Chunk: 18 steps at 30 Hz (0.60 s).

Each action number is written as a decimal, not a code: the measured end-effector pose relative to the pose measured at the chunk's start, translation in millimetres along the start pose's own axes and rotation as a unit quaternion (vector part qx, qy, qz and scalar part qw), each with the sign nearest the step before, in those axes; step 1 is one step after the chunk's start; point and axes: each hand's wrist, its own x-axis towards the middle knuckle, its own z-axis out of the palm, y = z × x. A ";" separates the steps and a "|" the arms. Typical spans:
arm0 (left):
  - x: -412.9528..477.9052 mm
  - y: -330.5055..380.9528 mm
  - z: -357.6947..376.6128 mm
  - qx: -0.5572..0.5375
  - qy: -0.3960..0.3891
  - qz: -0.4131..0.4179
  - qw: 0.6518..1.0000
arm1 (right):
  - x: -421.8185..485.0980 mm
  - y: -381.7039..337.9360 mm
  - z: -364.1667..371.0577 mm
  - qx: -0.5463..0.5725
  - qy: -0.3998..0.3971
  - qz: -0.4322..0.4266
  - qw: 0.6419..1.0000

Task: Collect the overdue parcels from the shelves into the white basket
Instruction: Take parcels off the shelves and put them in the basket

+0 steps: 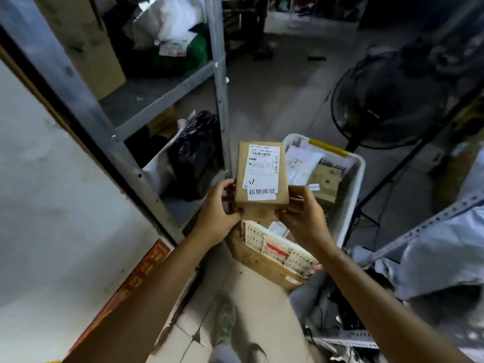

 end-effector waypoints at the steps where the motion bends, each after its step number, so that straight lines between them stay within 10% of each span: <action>1: 15.0 -1.2 4.9 0.000 -0.016 0.004 1.000 | 6.5 1.1 -2.7 0.000 0.017 0.007 1.000; 18: 199.5 -13.7 116.9 0.010 -0.233 0.051 0.971 | 98.2 70.8 -52.2 -0.034 0.215 0.099 0.971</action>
